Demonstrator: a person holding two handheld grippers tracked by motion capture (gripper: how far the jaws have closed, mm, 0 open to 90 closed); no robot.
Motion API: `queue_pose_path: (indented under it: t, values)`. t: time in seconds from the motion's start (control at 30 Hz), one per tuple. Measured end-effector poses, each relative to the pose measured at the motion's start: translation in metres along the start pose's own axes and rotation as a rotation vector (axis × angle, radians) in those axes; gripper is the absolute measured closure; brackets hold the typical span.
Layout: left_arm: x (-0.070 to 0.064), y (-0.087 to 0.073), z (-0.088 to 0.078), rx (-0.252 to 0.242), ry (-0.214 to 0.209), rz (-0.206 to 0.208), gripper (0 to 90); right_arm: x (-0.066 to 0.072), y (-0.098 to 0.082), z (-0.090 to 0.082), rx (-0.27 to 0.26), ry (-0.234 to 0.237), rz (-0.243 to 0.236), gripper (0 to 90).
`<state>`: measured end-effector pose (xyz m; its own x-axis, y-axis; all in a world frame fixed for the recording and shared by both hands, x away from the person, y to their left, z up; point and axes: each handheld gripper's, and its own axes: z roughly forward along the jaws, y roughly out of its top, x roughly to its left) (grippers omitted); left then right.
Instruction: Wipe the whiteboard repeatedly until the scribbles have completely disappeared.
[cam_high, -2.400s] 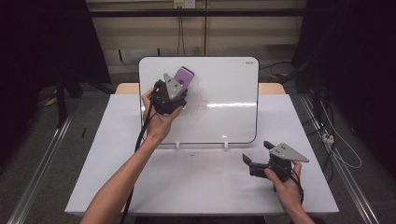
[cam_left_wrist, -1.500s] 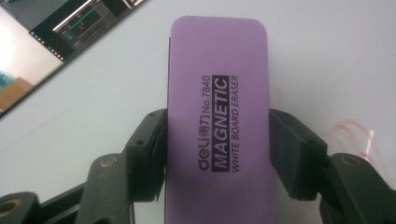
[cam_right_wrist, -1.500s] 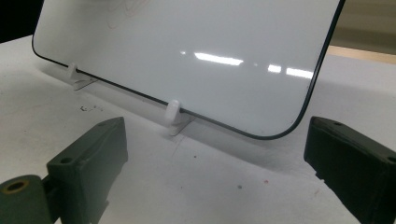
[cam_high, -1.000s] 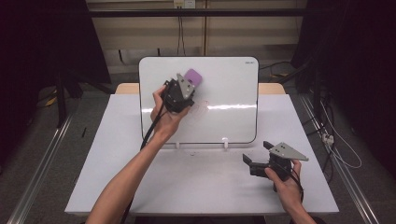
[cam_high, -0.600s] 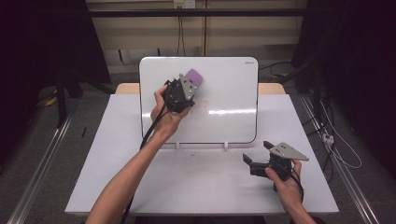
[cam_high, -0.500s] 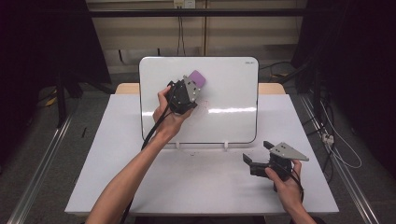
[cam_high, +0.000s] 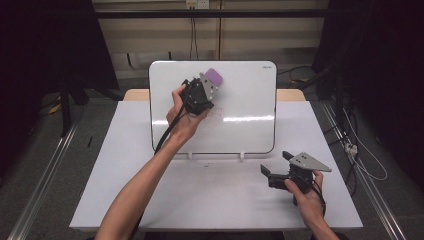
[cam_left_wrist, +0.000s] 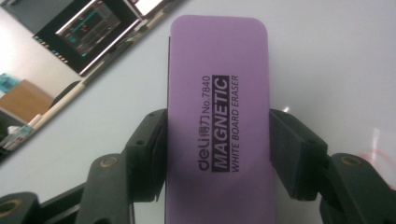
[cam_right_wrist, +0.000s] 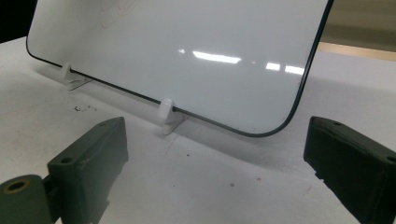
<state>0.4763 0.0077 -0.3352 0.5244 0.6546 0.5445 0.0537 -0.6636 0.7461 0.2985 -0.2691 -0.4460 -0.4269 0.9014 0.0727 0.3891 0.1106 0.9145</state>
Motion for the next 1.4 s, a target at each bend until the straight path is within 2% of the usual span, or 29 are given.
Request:
queue_pose_path:
  t: [0.13, 0.2, 0.27, 0.33, 0.5, 0.57, 0.6, 0.67, 0.8, 0.87, 0.93, 1.03, 1.13, 1.17, 1.23, 1.3, 1.4]
  values:
    - [-0.025, -0.01, -0.005, -0.017, -0.016, 0.055, 41.3, 0.001, 0.0, 0.0, -0.002, -0.003, -0.007, 6.3]
    - [-0.029, -0.011, -0.005, -0.025, -0.005, 0.07, 41.3, 0.001, 0.001, 0.0, -0.005, -0.006, -0.006, 6.8]
    - [-0.019, -0.011, -0.004, -0.024, -0.049, 0.028, 41.3, 0.001, 0.001, 0.0, -0.006, -0.006, -0.006, 6.8]
    - [-0.009, -0.011, -0.004, -0.026, -0.036, 0.01, 41.4, 0.001, 0.0, 0.0, -0.003, -0.002, -0.007, 6.8]
    - [0.029, -0.013, -0.005, -0.022, 0.009, -0.112, 41.4, 0.0, 0.0, 0.0, 0.0, 0.0, -0.001, 6.8]
    - [0.034, -0.019, -0.006, -0.034, 0.01, -0.145, 41.4, 0.0, 0.0, 0.0, -0.001, 0.0, -0.001, 6.8]
    - [0.032, -0.021, -0.006, -0.039, 0.017, -0.155, 41.4, 0.0, 0.0, 0.0, -0.002, 0.0, -0.001, 6.7]
    - [0.021, -0.023, -0.007, -0.04, 0.032, -0.128, 41.4, 0.0, 0.0, 0.0, -0.002, -0.002, 0.001, 6.8]
    - [-0.006, -0.027, -0.01, -0.05, -0.011, -0.062, 41.4, 0.001, 0.0, 0.0, -0.003, -0.002, -0.004, 6.7]
    - [-0.019, -0.03, -0.012, -0.05, -0.016, -0.001, 41.3, 0.002, 0.0, 0.0, -0.001, -0.001, -0.005, 6.8]
    - [-0.031, -0.034, -0.015, -0.048, -0.035, 0.021, 41.3, 0.002, 0.0, 0.001, -0.001, 0.0, -0.002, 6.8]
    - [-0.051, -0.041, -0.019, -0.048, -0.06, 0.082, 41.3, 0.002, 0.0, 0.001, 0.0, 0.003, -0.001, 6.6]
    - [-0.063, -0.047, -0.022, -0.049, -0.097, 0.085, 41.3, 0.002, 0.0, 0.001, 0.002, 0.003, -0.002, 6.6]
    - [-0.067, -0.049, -0.024, -0.049, -0.098, 0.1, 41.3, 0.002, 0.0, 0.001, 0.003, 0.005, -0.004, 6.6]
    - [-0.069, -0.051, -0.024, -0.061, -0.095, 0.125, 41.4, 0.003, 0.0, 0.001, 0.002, 0.007, -0.007, 6.6]
    - [-0.06, -0.05, -0.022, -0.057, -0.113, 0.079, 41.4, 0.002, 0.0, 0.001, 0.002, 0.007, -0.007, 6.6]
    - [-0.04, -0.046, -0.021, -0.053, -0.07, 0.048, 41.4, 0.002, 0.0, 0.001, 0.002, 0.005, -0.002, 6.6]
